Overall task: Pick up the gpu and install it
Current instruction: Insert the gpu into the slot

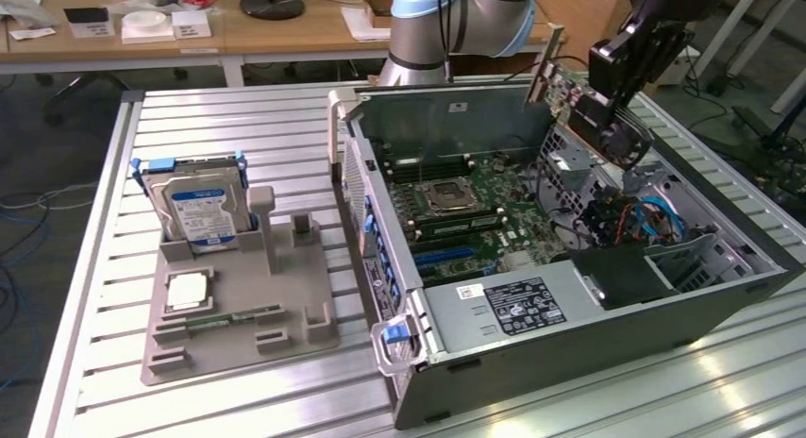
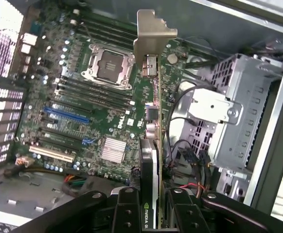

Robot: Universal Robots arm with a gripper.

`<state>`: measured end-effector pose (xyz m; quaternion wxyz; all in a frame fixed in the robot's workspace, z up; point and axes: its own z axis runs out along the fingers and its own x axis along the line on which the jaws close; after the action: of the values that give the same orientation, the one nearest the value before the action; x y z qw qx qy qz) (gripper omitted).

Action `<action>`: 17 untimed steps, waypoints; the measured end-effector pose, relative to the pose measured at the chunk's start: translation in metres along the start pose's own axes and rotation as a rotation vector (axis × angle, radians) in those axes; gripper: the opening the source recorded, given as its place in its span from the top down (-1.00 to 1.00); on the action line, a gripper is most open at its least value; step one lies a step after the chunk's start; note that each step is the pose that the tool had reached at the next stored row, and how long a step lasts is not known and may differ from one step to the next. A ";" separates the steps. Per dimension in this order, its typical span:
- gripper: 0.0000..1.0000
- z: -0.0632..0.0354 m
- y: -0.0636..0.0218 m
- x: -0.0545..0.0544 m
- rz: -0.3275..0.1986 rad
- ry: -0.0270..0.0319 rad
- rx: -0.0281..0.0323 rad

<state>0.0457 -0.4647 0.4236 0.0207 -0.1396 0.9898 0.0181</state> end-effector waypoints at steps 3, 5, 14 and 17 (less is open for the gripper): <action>0.47 0.0001 0.0000 0.000 -0.044 0.0013 -0.0021; 0.47 0.0001 0.0000 0.000 -0.072 0.0022 -0.0033; 0.47 0.0003 0.0002 0.000 -0.190 0.0057 -0.0088; 0.47 0.0004 0.0002 0.000 -0.230 0.0069 -0.0106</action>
<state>0.0456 -0.4644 0.4232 0.0184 -0.2523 0.9673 0.0204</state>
